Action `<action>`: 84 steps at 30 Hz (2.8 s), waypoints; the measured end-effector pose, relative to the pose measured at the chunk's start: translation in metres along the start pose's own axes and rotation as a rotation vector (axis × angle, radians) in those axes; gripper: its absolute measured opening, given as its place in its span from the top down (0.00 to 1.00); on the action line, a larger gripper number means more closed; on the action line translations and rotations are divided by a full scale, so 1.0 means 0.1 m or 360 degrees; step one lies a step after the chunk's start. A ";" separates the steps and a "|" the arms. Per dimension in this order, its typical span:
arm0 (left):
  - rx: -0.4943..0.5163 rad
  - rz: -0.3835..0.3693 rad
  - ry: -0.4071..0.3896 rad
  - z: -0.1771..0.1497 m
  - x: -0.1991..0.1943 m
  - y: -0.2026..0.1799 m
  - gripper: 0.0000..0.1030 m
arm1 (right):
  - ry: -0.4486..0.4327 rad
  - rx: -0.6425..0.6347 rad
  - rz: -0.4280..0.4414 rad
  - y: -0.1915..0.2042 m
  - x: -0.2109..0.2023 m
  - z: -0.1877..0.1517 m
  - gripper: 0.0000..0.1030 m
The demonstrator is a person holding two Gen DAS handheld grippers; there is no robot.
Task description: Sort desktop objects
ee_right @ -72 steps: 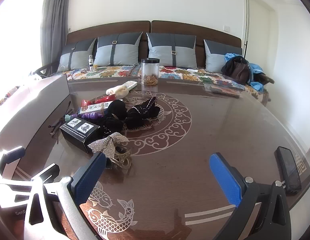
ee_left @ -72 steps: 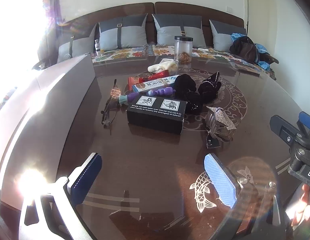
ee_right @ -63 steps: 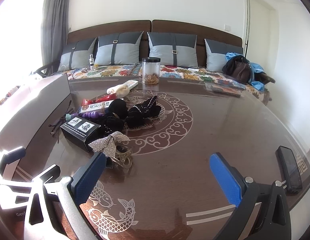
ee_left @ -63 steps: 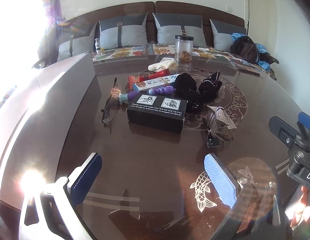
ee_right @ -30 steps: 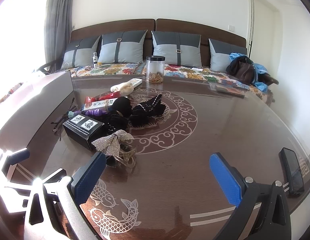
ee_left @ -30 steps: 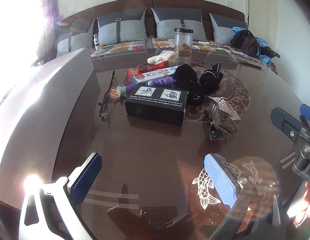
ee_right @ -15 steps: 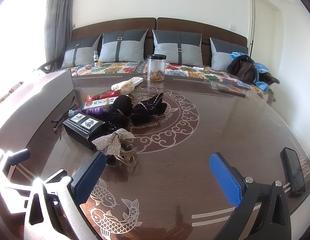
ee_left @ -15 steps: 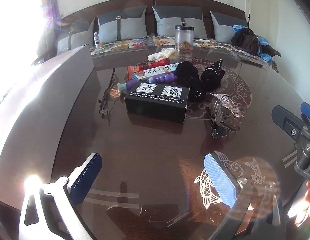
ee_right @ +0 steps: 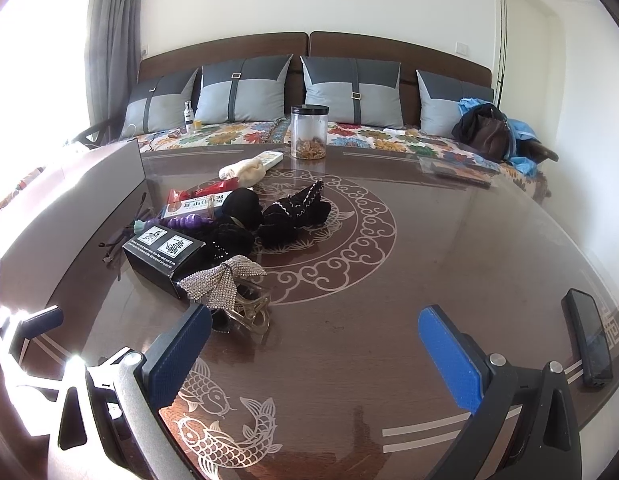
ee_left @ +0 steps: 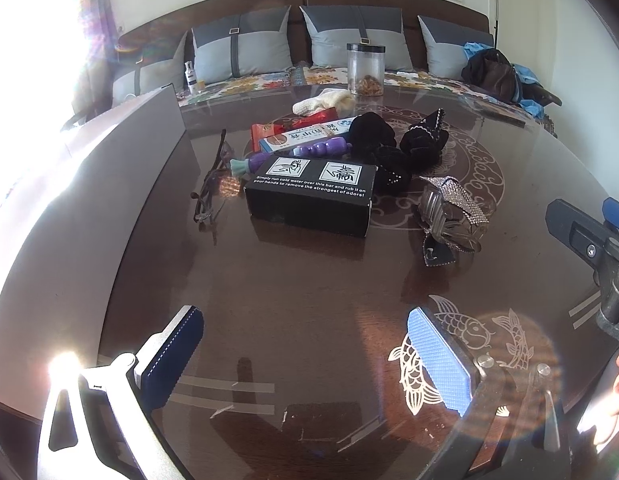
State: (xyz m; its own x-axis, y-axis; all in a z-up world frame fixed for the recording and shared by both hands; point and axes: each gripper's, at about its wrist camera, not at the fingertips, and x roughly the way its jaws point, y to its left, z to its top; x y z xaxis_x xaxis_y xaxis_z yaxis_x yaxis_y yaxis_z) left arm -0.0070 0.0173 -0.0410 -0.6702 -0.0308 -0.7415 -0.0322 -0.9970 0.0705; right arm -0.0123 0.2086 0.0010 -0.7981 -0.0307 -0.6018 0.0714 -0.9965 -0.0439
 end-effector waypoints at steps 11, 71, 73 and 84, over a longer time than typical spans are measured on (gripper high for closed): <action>0.0002 0.0007 -0.0004 0.02 -0.01 0.02 0.00 | 0.0018 -0.0033 -0.0003 0.03 0.02 -0.02 0.00; -0.0375 -0.0112 0.0214 0.23 0.23 0.40 0.00 | 0.0508 -0.0158 0.0300 0.04 0.92 0.01 0.51; -0.0471 -0.0095 0.0188 0.53 0.25 0.40 0.00 | 0.0500 -0.0087 0.0308 -0.07 0.87 -0.04 0.51; -0.0542 0.0483 0.0402 1.24 1.08 0.11 0.00 | 0.0402 0.0097 0.0375 -0.22 0.80 0.04 0.51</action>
State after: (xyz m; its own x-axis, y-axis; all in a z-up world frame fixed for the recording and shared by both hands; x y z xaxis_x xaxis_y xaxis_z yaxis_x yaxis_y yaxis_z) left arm -0.1717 0.0119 -0.0376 -0.4108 -0.2964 -0.8622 0.4072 -0.9058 0.1173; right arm -0.0799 0.2277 -0.0432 -0.5904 -0.2474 -0.7683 0.1940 -0.9674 0.1625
